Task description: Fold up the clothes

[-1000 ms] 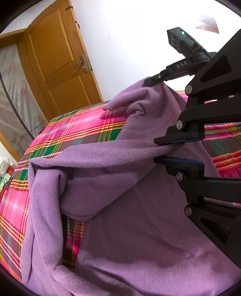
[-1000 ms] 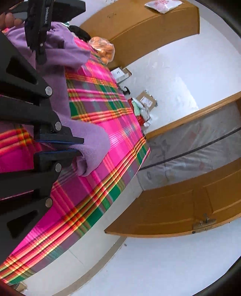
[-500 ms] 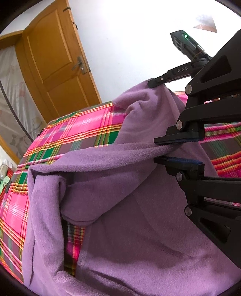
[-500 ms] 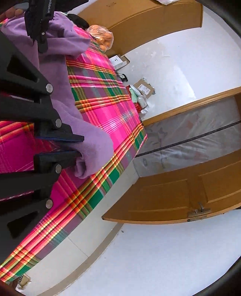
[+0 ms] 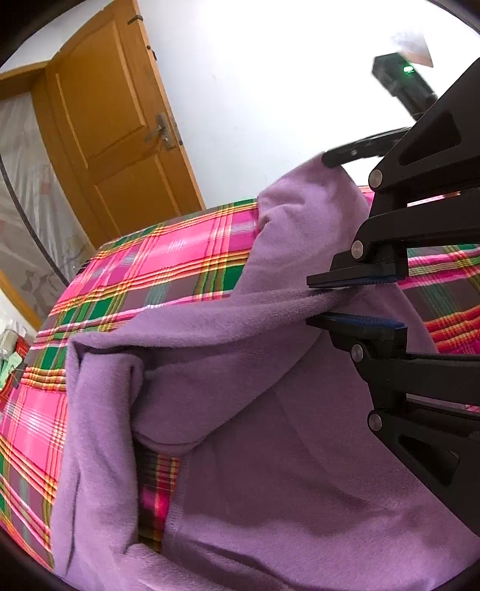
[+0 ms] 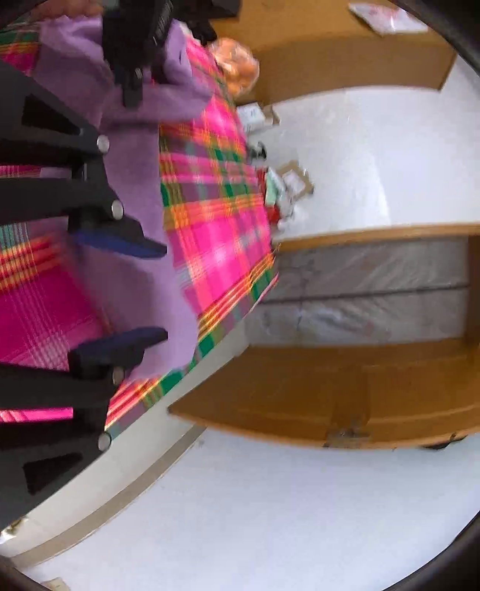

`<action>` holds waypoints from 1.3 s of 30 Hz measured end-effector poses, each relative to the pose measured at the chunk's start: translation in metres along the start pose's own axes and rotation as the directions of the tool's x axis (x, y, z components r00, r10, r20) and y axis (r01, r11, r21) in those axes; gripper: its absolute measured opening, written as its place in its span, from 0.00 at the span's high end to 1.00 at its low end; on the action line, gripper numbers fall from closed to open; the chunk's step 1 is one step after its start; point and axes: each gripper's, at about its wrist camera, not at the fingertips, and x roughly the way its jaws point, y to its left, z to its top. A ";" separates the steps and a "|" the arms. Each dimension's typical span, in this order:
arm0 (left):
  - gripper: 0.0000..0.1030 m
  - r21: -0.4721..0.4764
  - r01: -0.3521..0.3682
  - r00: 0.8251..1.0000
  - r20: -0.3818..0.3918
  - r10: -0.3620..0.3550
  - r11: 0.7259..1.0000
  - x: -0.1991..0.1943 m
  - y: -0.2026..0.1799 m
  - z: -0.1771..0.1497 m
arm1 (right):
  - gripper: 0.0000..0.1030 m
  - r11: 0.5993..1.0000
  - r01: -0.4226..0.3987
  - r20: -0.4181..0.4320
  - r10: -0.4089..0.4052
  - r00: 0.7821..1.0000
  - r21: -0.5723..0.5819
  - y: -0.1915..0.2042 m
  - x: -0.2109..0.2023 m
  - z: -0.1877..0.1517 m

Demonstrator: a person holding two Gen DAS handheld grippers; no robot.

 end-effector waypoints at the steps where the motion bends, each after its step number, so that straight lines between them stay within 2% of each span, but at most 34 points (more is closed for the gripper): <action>1: 0.88 0.002 0.003 1.000 0.003 -0.003 1.000 -0.001 -0.001 0.001 | 0.57 0.998 -0.053 -0.021 0.053 0.998 -0.018 0.007 0.002 0.000; 3: 0.88 0.005 0.009 1.000 0.007 -0.009 1.000 -0.002 -0.002 0.002 | 0.57 0.984 -0.167 -0.078 0.163 0.984 -0.055 0.021 0.007 -0.001; 7: 0.88 0.008 0.019 1.000 0.011 -0.019 1.000 -0.003 -0.005 0.004 | 0.57 0.948 -0.282 -0.177 0.255 0.951 -0.149 0.052 0.021 -0.012; 10: 0.88 0.010 0.019 1.000 0.012 -0.019 1.000 -0.005 -0.005 0.005 | 0.57 0.918 -0.345 -0.219 0.302 0.928 -0.195 0.067 0.024 -0.022; 17: 0.88 -0.003 0.014 1.000 0.019 -0.014 1.000 -0.008 0.000 0.011 | 0.56 0.916 -0.310 -0.269 0.241 0.932 -0.254 0.075 0.044 -0.027; 19: 0.88 -0.004 0.014 1.000 0.022 -0.014 1.000 -0.009 0.001 0.012 | 0.57 0.910 -0.325 -0.292 0.247 0.924 -0.258 0.077 0.050 -0.025; 23: 0.88 -0.004 0.008 1.000 0.026 -0.008 1.000 -0.012 0.004 0.015 | 0.79 0.905 -0.328 -0.327 0.234 0.916 -0.272 0.076 0.061 -0.024; 26: 0.88 -0.001 0.005 1.000 0.023 -0.005 1.000 -0.013 0.007 0.016 | 0.92 0.902 -0.321 -0.327 0.222 0.919 -0.289 0.077 0.065 -0.024; 31: 0.87 0.038 -0.009 0.999 0.038 0.008 0.999 -0.020 0.009 0.015 | 0.95 0.928 -0.259 -0.283 0.181 0.942 -0.267 0.069 0.068 -0.011; 39: 0.87 0.091 -0.042 0.996 0.083 0.035 0.995 -0.031 0.012 0.017 | 0.95 0.958 -0.164 -0.198 0.119 0.973 -0.234 0.059 0.086 0.030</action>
